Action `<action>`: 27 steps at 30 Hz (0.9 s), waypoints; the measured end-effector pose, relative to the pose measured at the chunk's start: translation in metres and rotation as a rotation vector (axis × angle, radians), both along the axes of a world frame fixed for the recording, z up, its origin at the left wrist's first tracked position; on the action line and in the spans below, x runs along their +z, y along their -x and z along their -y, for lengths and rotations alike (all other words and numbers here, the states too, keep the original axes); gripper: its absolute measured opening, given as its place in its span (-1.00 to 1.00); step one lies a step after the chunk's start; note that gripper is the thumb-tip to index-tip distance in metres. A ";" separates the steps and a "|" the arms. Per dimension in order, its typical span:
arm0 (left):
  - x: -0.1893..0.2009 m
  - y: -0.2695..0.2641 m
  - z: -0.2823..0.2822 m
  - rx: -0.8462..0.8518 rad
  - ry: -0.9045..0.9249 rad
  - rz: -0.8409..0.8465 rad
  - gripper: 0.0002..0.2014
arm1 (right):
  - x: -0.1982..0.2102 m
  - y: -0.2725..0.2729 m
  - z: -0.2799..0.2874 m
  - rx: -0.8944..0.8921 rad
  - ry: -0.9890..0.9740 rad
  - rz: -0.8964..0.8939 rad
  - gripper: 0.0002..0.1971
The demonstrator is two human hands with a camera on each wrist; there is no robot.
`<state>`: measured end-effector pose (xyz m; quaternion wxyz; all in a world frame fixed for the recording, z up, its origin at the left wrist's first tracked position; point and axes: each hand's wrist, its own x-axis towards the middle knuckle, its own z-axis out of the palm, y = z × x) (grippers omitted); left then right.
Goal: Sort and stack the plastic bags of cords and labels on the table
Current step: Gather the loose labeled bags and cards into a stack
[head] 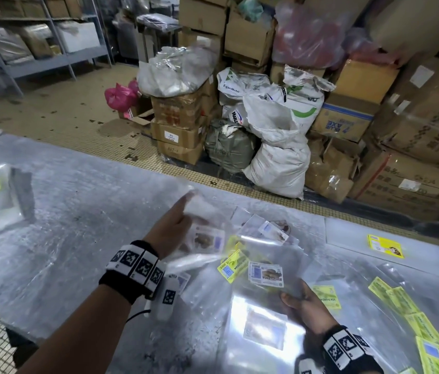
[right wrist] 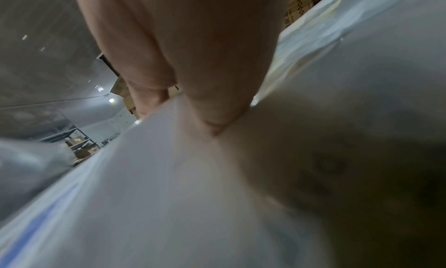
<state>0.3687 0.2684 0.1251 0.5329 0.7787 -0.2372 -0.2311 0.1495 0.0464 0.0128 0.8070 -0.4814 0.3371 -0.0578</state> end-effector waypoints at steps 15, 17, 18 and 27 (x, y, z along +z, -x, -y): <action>-0.114 0.088 0.045 -0.023 -0.160 -0.301 -0.43 | 0.005 0.003 0.005 0.034 0.066 -0.230 -0.54; -0.120 0.096 0.048 0.027 -0.170 -0.219 -0.47 | 0.010 0.006 0.003 0.009 0.060 -0.230 -0.57; -0.122 0.100 0.051 0.047 -0.185 -0.171 -0.48 | 0.009 0.007 0.002 0.009 0.045 -0.230 -0.57; -0.122 0.115 0.064 -0.012 -0.242 -0.131 -0.46 | 0.011 0.010 0.001 -0.039 -0.040 -0.307 -0.19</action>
